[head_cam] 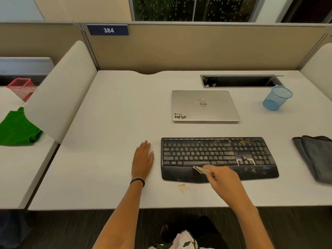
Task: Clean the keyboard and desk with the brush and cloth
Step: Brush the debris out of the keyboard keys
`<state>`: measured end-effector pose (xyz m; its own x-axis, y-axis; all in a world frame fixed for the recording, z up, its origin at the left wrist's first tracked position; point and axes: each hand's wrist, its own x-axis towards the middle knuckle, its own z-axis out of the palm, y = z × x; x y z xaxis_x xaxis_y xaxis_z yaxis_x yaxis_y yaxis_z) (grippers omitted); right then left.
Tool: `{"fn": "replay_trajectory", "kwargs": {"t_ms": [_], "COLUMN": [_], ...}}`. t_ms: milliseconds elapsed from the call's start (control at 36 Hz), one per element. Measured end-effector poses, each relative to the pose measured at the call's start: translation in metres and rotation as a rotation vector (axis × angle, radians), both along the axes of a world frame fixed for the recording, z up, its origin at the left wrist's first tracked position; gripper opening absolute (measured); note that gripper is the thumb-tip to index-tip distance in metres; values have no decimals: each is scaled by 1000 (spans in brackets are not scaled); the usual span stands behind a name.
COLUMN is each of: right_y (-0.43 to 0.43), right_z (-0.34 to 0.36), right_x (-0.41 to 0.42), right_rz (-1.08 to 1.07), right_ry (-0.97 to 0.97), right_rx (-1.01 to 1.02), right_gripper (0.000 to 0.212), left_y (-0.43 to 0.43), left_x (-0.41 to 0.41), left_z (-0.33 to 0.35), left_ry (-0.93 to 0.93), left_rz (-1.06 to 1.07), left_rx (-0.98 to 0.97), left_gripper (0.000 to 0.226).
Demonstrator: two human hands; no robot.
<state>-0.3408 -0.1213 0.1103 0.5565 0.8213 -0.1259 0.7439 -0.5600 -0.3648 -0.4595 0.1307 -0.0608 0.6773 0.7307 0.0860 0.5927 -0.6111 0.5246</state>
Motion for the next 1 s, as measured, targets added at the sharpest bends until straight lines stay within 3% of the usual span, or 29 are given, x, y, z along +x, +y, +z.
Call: {"fn": "replay_trajectory", "kwargs": {"t_ms": [139,250,361,472,611,722,861,1000], "right_y": [9,16,16,17,20,27,38,55], "right_z": [-8,-3,3,2,-1,2,6,7], "right_x": [-10,-3,3,8,23,38,54,61], "right_rz": [124,101,106,157,110,72,63,122], "right_ry": [55,116,71,168,204,193,184,155], "right_rx": [12,54,-12,-66,-9,74,206,150], "right_gripper": [32,26,26,23,19,16,14,12], "left_y": [0,0,0,0,0,0,1,3], "left_x": [0,-1,-1,-1,-2,0,1,0], "left_z": [1,3,3,3,2,1,0,-2], "left_ry": [-12,-14,-8,-8,-6,-3,18,31], "left_rz": [-7,-13,-17,-11,-18,-15,-40,-49], "left_rx": [-3,-3,-7,-7,-8,7,36,31], "left_gripper": [46,46,48,54,71,60,64,65]}}
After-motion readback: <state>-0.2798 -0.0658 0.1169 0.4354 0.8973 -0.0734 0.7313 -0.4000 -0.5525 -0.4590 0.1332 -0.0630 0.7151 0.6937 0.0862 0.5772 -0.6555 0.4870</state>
